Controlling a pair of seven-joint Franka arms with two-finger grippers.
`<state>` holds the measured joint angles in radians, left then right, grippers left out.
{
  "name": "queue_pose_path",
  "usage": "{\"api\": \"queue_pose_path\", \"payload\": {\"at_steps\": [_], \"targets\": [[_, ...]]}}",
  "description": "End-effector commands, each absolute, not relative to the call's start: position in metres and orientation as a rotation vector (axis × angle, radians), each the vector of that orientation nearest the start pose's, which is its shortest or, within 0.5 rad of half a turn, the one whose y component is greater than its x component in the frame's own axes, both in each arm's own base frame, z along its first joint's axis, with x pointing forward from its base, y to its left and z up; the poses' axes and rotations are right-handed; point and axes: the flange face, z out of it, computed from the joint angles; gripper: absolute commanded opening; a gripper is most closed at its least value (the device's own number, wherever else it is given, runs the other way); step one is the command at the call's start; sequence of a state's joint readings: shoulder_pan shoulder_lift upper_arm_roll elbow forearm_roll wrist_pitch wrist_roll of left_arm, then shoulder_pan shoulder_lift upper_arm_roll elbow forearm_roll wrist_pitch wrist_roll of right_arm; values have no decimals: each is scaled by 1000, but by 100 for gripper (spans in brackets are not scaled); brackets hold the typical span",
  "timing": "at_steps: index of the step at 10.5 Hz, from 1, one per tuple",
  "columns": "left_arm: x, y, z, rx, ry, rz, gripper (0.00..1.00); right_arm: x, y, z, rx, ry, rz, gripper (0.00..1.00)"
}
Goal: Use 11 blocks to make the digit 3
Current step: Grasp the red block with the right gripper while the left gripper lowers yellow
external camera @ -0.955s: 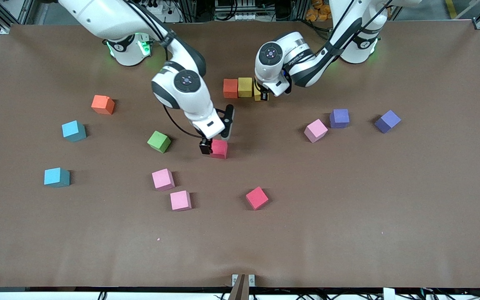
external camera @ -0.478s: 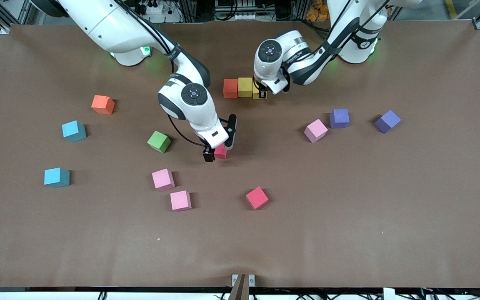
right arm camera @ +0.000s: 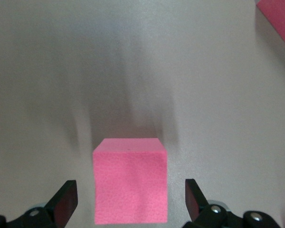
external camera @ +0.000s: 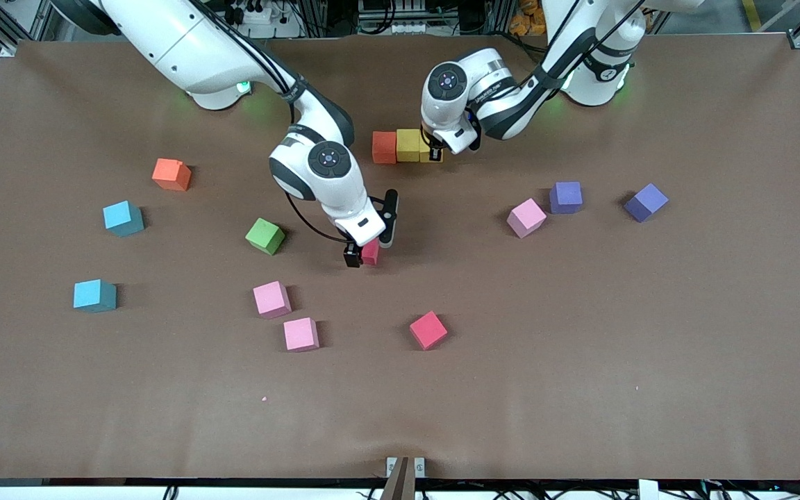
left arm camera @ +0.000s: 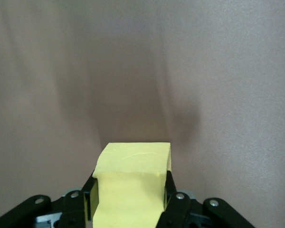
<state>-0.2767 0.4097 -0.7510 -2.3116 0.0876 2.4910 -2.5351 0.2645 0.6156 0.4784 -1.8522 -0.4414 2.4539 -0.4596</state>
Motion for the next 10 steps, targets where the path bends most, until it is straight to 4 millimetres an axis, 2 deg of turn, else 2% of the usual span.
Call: {"api": "queue_pose_path", "payload": {"at_steps": [1,5,6,7,8,9,10], "targets": [[246,-448,204,-2203,-1993,319,100,492,427,214,-2360,-2082,-127,100],[253,-445,209,-2165,-2040,304,100,489,427,200,-2352,-2086,-105,100],[254,-445,212,-2161,-2046,292,100,488,431,202,-2362,-2082,-125,94],[257,-444,218,-2161,-2049,277,100,484,438,207,-2380,-2118,-146,62],[260,-444,225,-2165,-2062,260,100,483,439,210,-2396,-2118,-155,36],[263,-443,233,-2163,-2078,237,100,485,436,216,-2404,-2114,-163,25],[263,-444,239,-2171,-2081,223,100,488,432,227,-2417,-2120,-169,24]]}}
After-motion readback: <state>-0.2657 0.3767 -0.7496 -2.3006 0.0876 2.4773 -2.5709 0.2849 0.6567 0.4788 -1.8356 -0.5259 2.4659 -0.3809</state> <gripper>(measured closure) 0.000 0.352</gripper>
